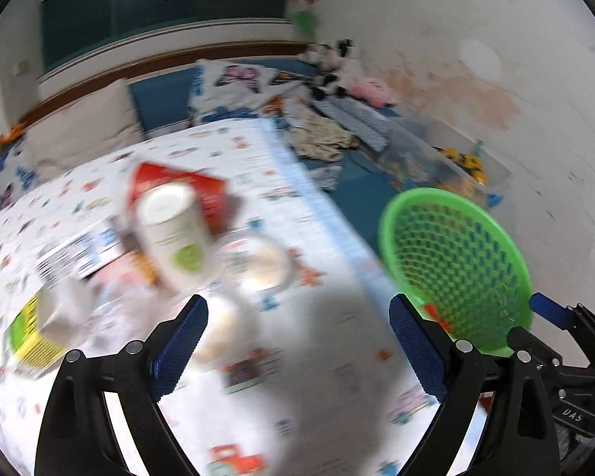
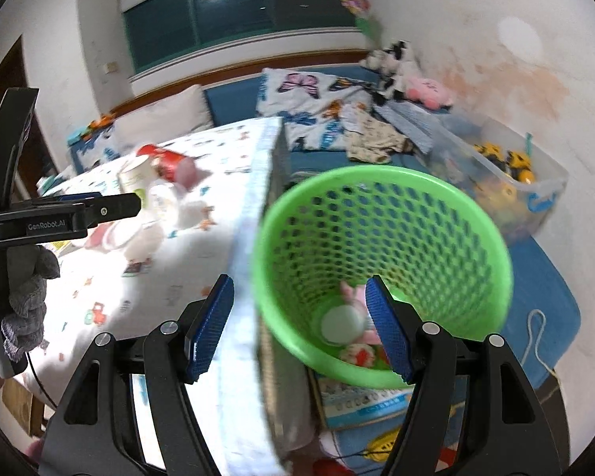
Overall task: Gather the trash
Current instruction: 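Move both grippers back over the bed toward the remaining trash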
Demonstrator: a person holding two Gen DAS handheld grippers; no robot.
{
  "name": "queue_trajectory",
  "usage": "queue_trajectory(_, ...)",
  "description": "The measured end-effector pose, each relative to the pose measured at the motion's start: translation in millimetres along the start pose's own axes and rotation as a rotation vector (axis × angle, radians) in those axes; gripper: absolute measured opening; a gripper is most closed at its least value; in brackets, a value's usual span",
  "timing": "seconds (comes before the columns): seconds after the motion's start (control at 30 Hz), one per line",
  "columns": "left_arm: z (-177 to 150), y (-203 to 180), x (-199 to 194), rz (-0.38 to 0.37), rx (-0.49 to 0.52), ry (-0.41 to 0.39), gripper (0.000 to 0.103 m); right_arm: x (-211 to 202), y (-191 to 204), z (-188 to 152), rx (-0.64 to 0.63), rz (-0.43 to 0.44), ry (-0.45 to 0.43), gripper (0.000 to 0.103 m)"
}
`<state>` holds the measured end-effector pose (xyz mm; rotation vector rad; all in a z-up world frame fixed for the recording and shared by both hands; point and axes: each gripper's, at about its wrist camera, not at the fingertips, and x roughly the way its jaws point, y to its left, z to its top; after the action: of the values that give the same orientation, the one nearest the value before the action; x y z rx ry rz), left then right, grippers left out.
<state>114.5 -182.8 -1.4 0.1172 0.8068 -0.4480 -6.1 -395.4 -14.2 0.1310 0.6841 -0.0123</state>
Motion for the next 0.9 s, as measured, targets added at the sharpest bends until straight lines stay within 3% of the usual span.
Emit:
queue_trajectory(0.5,-43.3,137.7,-37.1,0.193,-0.253,-0.005,0.090,38.4,101.9,26.9,-0.148,0.150,0.031,0.069)
queue_trajectory(0.9,-62.4,201.1,-56.7,0.267,-0.376,-0.014,0.090,74.5,162.4,46.5,-0.201,0.280,0.082,0.060)
